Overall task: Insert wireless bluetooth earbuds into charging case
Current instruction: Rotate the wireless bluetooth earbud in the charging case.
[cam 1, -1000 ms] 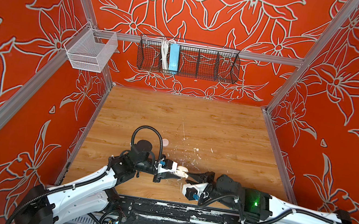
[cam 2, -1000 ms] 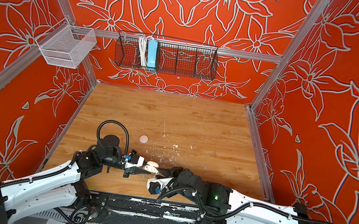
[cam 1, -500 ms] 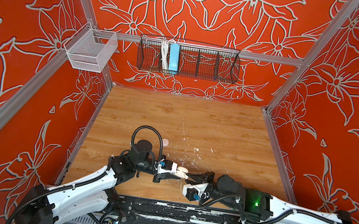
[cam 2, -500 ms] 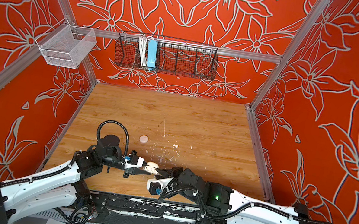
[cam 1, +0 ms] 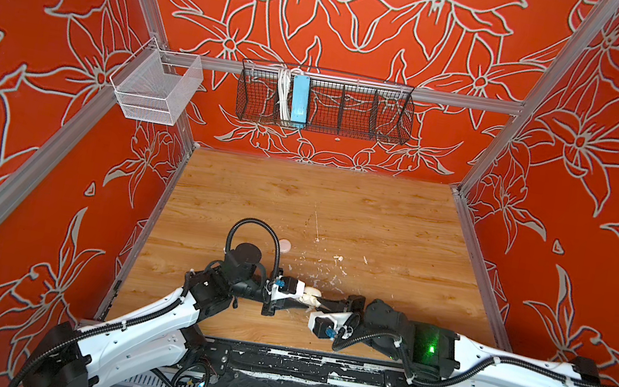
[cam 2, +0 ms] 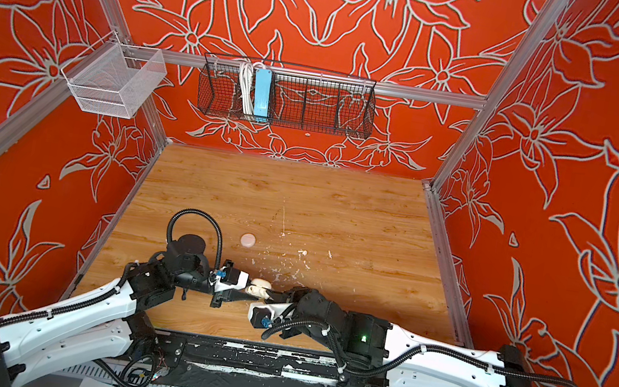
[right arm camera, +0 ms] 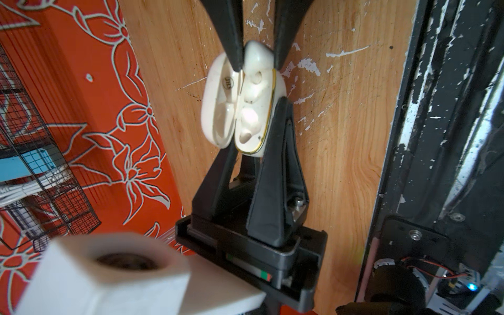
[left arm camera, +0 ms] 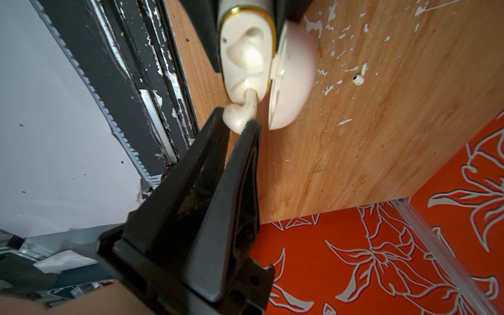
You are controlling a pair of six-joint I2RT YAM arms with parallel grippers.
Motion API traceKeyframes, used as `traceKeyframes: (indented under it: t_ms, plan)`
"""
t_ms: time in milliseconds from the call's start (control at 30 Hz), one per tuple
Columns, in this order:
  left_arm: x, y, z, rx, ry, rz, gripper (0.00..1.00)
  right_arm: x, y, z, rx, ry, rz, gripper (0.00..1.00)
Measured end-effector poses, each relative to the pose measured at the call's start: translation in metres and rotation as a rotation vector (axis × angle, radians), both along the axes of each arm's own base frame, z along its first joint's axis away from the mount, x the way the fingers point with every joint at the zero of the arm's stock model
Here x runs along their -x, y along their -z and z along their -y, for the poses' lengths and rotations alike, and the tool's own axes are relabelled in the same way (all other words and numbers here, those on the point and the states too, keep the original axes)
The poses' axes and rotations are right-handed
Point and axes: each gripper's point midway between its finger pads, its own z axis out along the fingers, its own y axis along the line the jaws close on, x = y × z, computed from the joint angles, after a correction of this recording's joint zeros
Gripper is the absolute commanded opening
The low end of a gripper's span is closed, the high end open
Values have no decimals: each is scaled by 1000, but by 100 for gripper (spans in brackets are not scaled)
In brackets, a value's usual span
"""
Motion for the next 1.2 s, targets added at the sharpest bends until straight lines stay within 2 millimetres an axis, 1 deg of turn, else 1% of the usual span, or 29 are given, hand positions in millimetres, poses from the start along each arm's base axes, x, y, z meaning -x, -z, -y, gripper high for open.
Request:
traceKeyframes:
  t_ms: [67,133,300,633,900,1133,1167,1200]
  plan:
    - [-3,-1,-2,4,-24,17,0,-3,-1,-2,-20,23,-16,8]
    - [-6,-1,-3,10,-47,35,0,-5,-1,-4,-44,52,-40,5]
    - [-13,-4,-10,25,-117,82,0,-16,-6,-11,-108,154,-121,4]
    - [-30,-29,-18,96,-234,202,0,-37,-35,-20,-303,379,-285,3]
    - [-34,-35,-20,110,-264,220,0,-44,-41,-23,-408,503,-430,3]
    - [-36,-41,-21,126,-276,238,0,-46,-48,-25,-450,578,-511,6]
    - [-36,-41,-21,126,-280,240,0,-47,-49,-26,-452,591,-522,7]
    - [-36,-42,-22,127,-284,243,0,-47,-50,-27,-454,603,-531,11]
